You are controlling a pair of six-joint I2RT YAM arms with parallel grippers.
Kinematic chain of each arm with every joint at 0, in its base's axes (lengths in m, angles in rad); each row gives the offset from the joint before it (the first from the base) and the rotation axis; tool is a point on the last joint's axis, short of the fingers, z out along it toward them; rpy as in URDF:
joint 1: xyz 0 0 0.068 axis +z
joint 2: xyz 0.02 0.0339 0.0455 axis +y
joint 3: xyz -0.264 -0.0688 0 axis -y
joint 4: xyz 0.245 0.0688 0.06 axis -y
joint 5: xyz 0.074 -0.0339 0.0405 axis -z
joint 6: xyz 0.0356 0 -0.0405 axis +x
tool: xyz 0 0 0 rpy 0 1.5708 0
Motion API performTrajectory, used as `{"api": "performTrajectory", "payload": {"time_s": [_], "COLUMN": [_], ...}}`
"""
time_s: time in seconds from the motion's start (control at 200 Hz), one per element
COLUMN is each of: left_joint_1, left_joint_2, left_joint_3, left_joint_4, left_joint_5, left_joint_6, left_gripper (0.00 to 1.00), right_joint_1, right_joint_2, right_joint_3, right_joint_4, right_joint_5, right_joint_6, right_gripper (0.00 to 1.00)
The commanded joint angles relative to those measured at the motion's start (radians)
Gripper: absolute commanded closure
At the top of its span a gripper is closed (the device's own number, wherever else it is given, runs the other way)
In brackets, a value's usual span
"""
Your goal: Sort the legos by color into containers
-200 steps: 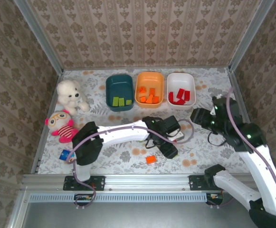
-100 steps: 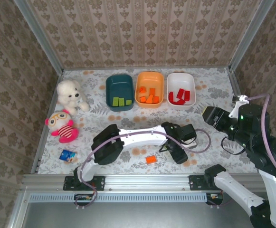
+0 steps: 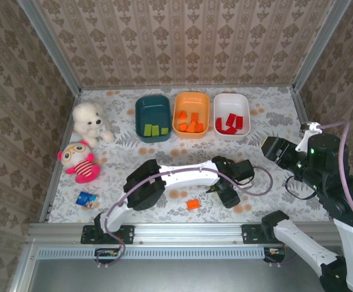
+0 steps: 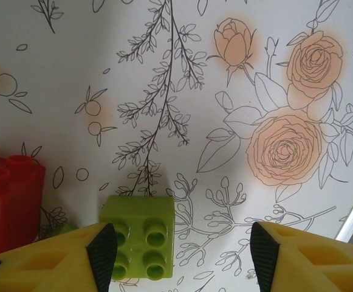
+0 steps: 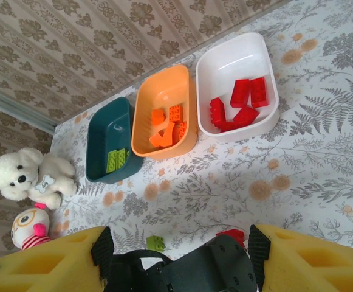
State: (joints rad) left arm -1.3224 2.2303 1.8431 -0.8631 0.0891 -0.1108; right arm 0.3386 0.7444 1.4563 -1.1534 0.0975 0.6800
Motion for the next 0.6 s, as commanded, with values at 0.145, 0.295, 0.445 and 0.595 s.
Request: {"api": "performTrajectory", "payload": {"time_s": [0.145, 0.295, 0.445, 0.595], "left_joint_1": [0.0, -0.003, 0.0, 0.003], "left_joint_2": [0.001, -0.037, -0.009, 0.033], "left_joint_3": [0.044, 0.04, 0.055, 0.068], "left_joint_4": [-0.046, -0.019, -0.041, -0.044], "left_joint_5": [-0.063, -0.068, -0.079, -0.082], "left_joint_6": [0.043, 0.044, 0.046, 0.056], "left_gripper": [0.39, 0.4, 0.38, 0.36], "right_joint_1": [0.002, 0.002, 0.002, 0.003], "right_joint_2": [0.024, 0.033, 0.049, 0.065], "right_joint_3": [0.01, 0.022, 0.038, 0.045], "right_joint_4": [-0.017, -0.016, -0.015, -0.012], "right_joint_5": [0.014, 0.029, 0.038, 0.034], "right_joint_6": [-0.015, -0.023, -0.031, -0.036], "right_gripper": [0.37, 0.37, 0.36, 0.36]}}
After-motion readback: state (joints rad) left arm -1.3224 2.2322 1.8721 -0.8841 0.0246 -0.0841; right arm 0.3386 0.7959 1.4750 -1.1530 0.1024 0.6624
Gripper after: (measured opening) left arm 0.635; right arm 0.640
